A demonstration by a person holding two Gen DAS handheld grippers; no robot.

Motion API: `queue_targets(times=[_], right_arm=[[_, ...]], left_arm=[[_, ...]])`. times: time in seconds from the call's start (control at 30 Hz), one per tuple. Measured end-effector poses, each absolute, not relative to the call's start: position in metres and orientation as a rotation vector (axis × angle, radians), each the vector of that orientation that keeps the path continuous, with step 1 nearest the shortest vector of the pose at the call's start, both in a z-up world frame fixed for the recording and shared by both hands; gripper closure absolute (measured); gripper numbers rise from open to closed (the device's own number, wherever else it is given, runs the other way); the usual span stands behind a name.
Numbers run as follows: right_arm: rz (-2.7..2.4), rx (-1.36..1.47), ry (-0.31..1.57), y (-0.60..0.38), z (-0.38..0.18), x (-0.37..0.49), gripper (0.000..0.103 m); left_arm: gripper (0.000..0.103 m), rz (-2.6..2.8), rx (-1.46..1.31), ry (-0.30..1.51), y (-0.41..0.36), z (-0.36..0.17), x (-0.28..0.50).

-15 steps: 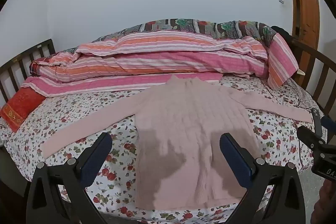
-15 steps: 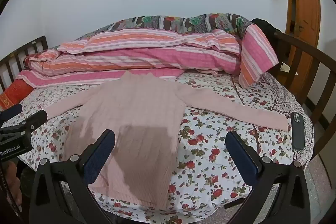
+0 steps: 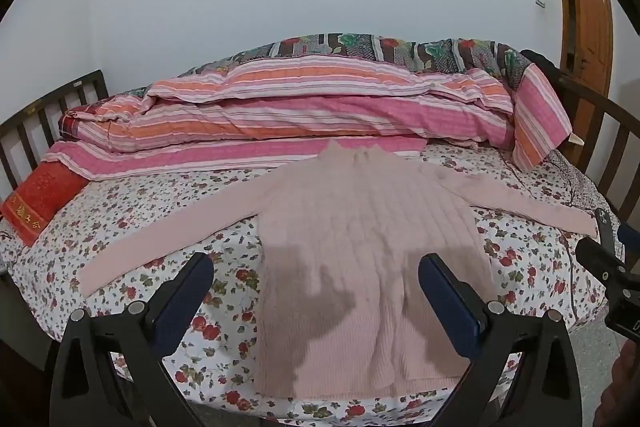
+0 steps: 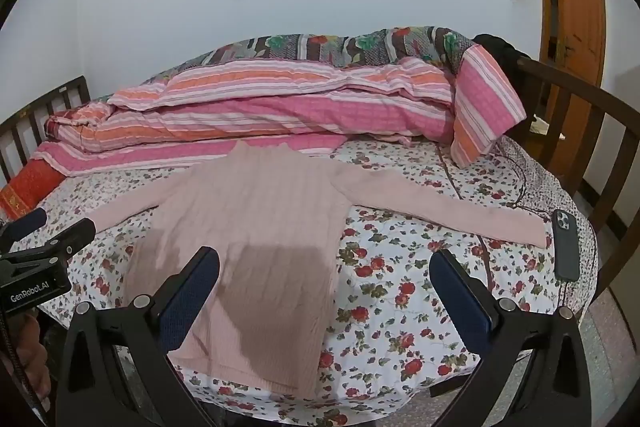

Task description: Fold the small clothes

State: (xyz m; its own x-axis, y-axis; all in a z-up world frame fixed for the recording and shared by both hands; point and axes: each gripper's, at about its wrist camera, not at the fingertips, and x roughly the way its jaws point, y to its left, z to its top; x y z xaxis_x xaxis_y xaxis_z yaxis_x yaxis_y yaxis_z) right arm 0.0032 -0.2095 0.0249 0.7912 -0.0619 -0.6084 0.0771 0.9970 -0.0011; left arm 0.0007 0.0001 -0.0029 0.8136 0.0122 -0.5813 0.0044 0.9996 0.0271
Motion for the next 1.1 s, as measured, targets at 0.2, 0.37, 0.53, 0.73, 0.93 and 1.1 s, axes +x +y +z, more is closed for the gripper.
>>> queue_targets(times=[0.2, 0.37, 0.53, 0.73, 0.93, 1.1], right_arm=[[-0.078, 0.031, 0.653, -0.2098, 0.0251, 0.0022, 0.000], [-0.077, 0.038, 0.648, -0.2099, 0.0268, 0.0016, 0.000], [-0.071, 0.039, 0.646, -0.2110, 0.0272, 0.0003, 0.000], [-0.074, 0.036, 0.645, -0.2083, 0.0284, 0.0009, 0.000], [-0.068, 0.036, 0.647, -0.2068, 0.0279, 0.0020, 0.000], [-0.069, 0.027, 0.647, -0.2041, 0.0273, 0.0026, 0.000]], left_arm=[[0.000, 0.006, 0.025, 0.620, 0.0005, -0.0035, 0.0007], [0.000, 0.004, 0.021, 0.622, 0.0008, -0.0033, 0.0007], [0.000, 0.007, 0.019, 0.622, -0.0003, -0.0033, 0.0000], [0.000, 0.004, 0.013, 0.623, 0.0005, -0.0043, -0.0016], [0.000, 0.000, 0.011, 0.626, 0.0018, -0.0052, -0.0017], [0.000, -0.002, 0.010, 0.630, 0.0016, -0.0045, -0.0014]])
